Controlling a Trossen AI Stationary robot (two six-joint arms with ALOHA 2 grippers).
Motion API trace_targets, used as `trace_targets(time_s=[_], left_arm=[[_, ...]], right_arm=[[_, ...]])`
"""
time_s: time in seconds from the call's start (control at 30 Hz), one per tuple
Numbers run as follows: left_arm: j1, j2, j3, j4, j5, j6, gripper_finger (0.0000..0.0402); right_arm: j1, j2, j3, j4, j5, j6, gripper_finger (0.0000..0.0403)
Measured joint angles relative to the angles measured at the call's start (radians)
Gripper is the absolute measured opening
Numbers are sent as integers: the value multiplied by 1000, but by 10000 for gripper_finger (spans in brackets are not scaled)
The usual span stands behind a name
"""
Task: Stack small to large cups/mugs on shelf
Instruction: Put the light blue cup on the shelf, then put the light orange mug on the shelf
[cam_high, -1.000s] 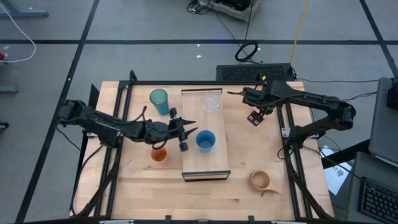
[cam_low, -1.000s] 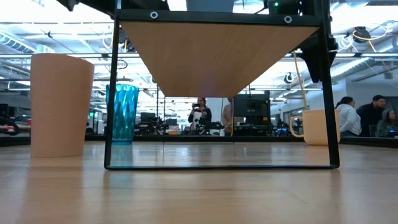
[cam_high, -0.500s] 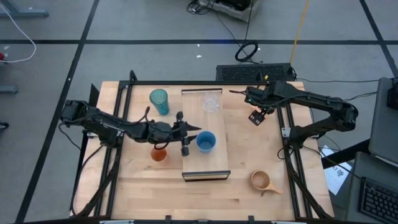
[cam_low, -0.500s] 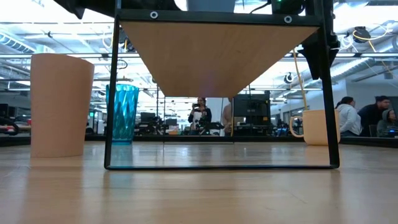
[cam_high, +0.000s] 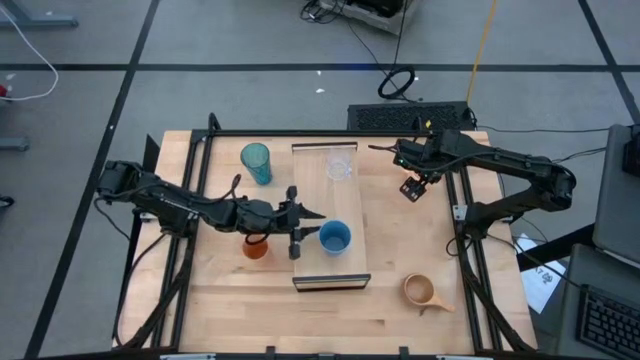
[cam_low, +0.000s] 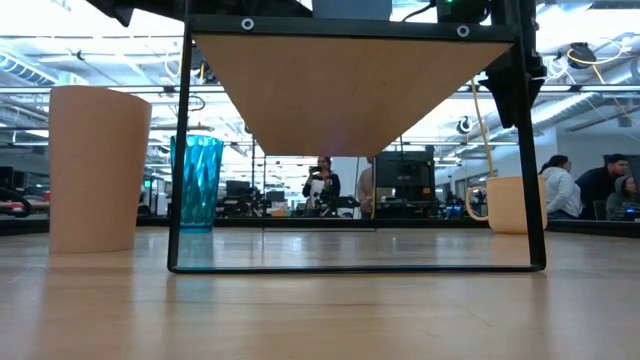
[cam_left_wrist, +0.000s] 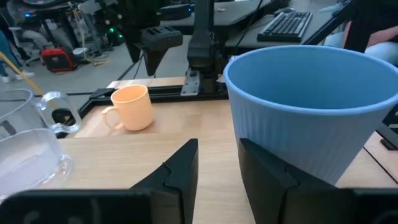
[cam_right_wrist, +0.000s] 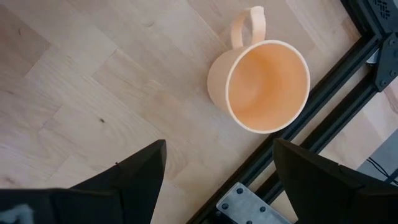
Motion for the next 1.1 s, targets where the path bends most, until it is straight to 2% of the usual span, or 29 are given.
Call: trace_targets(time_s=[0.4,0.77,1.1], left_arm=[[-1,-6,0,4,62,11,117],[-17,-245,1,-349,-26,21,118],[-136,-406,1,-603,-173,-8,118]], right_arm=[[0,1,0,45,-3,-26,285],[-57,95,1,56,-11,-80,285],[-124,163,-46,86,-3,-108,285]])
